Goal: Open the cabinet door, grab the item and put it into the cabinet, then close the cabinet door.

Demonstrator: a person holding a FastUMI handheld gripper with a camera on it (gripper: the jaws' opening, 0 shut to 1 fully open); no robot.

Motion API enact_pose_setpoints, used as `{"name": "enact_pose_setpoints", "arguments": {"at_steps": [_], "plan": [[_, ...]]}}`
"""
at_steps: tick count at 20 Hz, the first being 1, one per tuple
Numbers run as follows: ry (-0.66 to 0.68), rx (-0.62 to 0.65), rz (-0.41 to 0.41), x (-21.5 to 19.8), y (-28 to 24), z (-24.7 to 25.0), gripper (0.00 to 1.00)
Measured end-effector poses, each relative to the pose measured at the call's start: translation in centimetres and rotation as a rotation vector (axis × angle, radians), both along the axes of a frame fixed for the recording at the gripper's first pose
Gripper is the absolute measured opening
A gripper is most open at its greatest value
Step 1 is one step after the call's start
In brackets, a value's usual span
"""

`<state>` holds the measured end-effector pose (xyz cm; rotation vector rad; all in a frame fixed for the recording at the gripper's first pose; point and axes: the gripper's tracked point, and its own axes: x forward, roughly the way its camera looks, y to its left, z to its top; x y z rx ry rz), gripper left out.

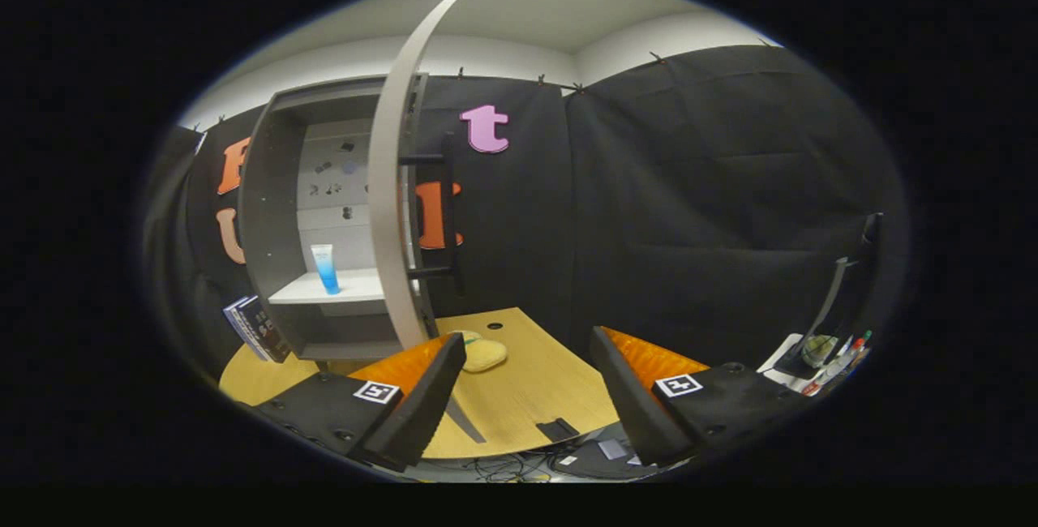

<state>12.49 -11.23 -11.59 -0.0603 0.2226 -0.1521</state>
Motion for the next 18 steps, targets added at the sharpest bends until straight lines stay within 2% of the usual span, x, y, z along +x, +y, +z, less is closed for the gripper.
{"name": "enact_pose_setpoints", "arguments": {"at_steps": [6, 10, 14, 18], "plan": [[0.070, 0.049, 0.054, 2.4, -0.4, -5.2, 0.98], [0.071, 0.072, 0.084, 2.6, 0.2, -5.6, 0.97], [0.064, 0.076, 0.158, 2.1, 3.7, -6.1, 0.96], [0.080, 0.080, 0.266, 1.8, 8.3, -6.7, 0.96]]}}
